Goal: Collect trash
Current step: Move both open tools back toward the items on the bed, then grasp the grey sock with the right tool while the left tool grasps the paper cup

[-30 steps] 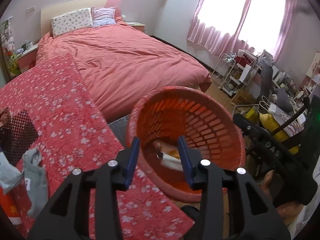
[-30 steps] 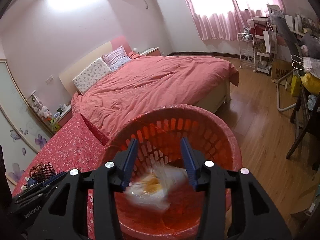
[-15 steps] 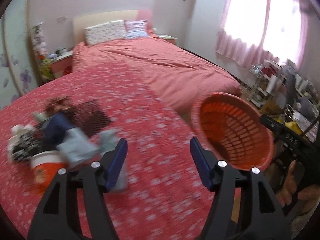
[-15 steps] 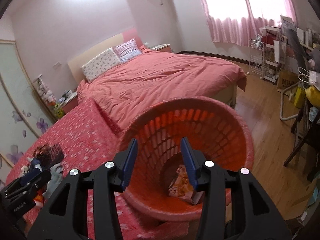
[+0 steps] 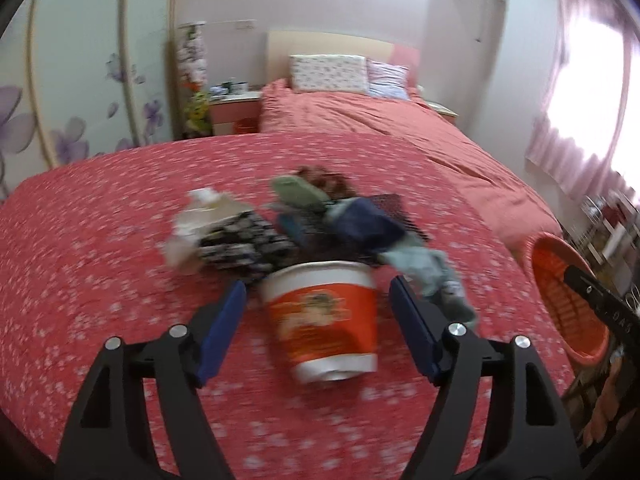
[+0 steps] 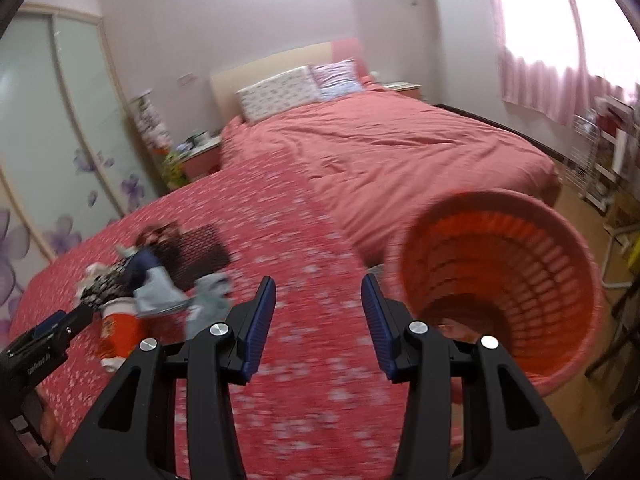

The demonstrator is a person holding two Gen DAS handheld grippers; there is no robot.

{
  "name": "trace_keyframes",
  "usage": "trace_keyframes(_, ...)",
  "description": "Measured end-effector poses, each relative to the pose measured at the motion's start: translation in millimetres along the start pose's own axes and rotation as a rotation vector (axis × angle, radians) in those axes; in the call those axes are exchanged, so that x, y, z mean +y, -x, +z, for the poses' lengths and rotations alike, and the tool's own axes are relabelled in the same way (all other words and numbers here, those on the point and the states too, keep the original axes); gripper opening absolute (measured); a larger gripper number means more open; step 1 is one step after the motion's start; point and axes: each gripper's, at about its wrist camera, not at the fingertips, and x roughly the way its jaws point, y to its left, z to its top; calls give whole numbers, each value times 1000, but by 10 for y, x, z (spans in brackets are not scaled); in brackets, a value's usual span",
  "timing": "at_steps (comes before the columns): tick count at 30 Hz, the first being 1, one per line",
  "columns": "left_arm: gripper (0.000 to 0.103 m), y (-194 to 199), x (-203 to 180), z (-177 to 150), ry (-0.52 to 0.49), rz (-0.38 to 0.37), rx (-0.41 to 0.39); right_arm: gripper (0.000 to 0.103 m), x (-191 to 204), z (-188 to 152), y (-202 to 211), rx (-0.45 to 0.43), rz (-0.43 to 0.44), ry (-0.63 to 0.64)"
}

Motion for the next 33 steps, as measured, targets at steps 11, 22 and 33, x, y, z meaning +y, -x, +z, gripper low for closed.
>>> trace_keyframes(11, 74, 8, 479, -146, 89, 19, 23, 44, 543, -139, -378, 115, 74, 85)
trace_keyframes(22, 76, -128, 440, -263, 93, -8, 67, 23, 715, -300, -623, 188, 62, 125)
trace_keyframes(33, 87, -310, 92, -268, 30, -40, 101, 4, 348, -215, -405, 111, -15, 63)
